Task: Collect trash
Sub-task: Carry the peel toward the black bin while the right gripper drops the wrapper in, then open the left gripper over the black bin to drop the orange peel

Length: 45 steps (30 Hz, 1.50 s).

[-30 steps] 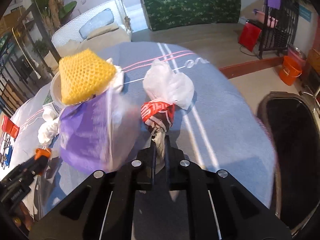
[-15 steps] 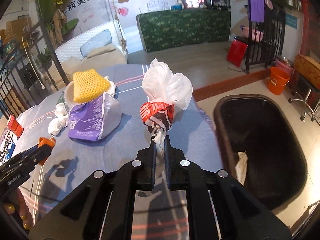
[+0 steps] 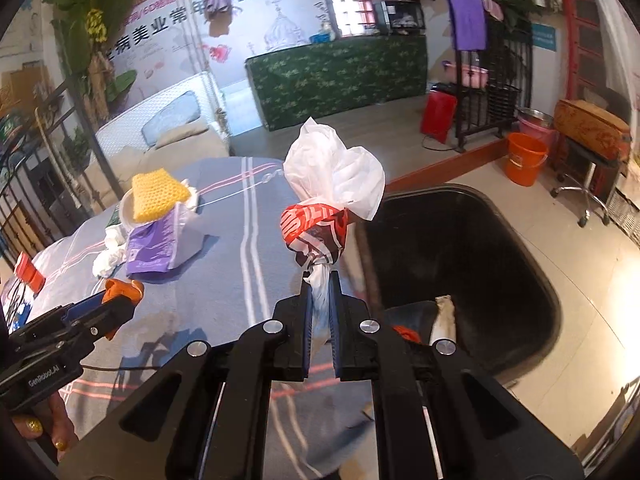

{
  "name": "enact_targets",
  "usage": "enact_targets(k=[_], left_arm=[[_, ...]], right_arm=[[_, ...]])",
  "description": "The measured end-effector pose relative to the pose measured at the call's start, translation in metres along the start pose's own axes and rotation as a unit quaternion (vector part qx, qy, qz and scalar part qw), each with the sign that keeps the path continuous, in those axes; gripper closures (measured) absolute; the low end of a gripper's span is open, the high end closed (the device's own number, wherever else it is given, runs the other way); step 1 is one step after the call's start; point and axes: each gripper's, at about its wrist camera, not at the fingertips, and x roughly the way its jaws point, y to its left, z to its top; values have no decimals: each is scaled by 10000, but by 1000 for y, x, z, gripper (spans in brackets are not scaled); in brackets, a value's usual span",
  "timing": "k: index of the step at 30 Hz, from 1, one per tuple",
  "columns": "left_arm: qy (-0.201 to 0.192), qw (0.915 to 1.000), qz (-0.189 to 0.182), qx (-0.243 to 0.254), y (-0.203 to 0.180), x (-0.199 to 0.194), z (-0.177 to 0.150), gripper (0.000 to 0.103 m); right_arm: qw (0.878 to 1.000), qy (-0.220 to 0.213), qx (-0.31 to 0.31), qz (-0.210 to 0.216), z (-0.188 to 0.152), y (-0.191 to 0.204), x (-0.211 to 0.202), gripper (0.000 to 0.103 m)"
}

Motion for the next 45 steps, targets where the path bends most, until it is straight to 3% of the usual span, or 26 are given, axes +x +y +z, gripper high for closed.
enact_targets(k=[11,27,29,30,31,33,45], left_arm=[[132,9975,-445,527,-49,20,1,56],[277,9926,-699,949,-81,36,1,56],[311,9926,-711,936,-82,37,2,56],[324,9926,-714,930,-82,38,1,56],[335,9925,-718,928,-82,39,2,56],[351,9924,-714,942,-84,39,1,56],[427,9899,-848,1051,-92,52,12,56]], right_arm=[[9978,-65,422,-502,-8,-53,-7,95],[9931,371,473,-1003,-4,-94,53,94],[9917,527,525,-1050,-6,-97,62,89],[9903,607,581,-1108,-8,-99,67,74],[9890,681,627,-1155,-10,-101,70,51],[9885,594,664,-1221,-12,-102,67,39],[9908,322,592,-1174,-23,-99,29,34]])
